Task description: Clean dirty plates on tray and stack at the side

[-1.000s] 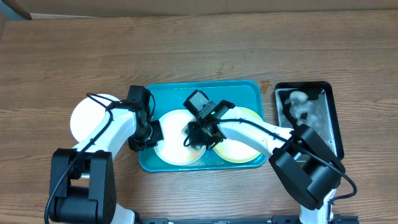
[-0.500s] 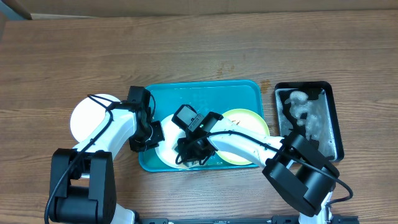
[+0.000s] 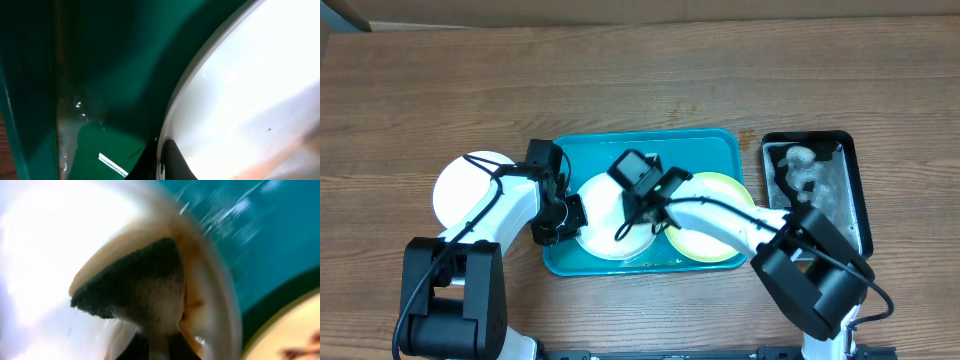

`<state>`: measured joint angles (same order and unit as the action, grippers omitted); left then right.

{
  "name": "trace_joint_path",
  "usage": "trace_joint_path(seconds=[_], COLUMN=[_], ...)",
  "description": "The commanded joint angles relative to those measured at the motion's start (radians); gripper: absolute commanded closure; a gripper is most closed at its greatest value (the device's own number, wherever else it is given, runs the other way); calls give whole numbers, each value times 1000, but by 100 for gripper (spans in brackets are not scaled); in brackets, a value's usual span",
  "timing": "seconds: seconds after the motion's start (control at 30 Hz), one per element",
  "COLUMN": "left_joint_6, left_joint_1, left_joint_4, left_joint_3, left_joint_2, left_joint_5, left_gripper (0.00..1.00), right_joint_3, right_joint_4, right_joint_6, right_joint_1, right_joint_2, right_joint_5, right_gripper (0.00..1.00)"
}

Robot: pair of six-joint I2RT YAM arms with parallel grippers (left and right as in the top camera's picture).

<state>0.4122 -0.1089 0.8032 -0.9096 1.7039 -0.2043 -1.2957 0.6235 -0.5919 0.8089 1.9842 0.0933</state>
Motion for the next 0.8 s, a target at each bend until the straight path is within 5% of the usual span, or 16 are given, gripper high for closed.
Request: trace_joint_path(seconds=[0.0, 0.33, 0.77], left_joint_6=[-4, -4, -3], left_joint_1=[-3, -2, -2], left_joint_4=[5, 4, 84], left_joint_3=[55, 38, -92], left_joint_2=[63, 54, -87], left_joint_5=[80, 81, 227], left_gripper=[96, 96, 96], right_joint_3=[23, -24, -49], right_joint_4=[-58, -51, 134], right_joint_6=[60, 201, 124], right_joint_1=[-41, -38, -177], right_joint_2=[38, -24, -449], right_joint_5=[135, 1, -21], right_gripper=[91, 96, 96])
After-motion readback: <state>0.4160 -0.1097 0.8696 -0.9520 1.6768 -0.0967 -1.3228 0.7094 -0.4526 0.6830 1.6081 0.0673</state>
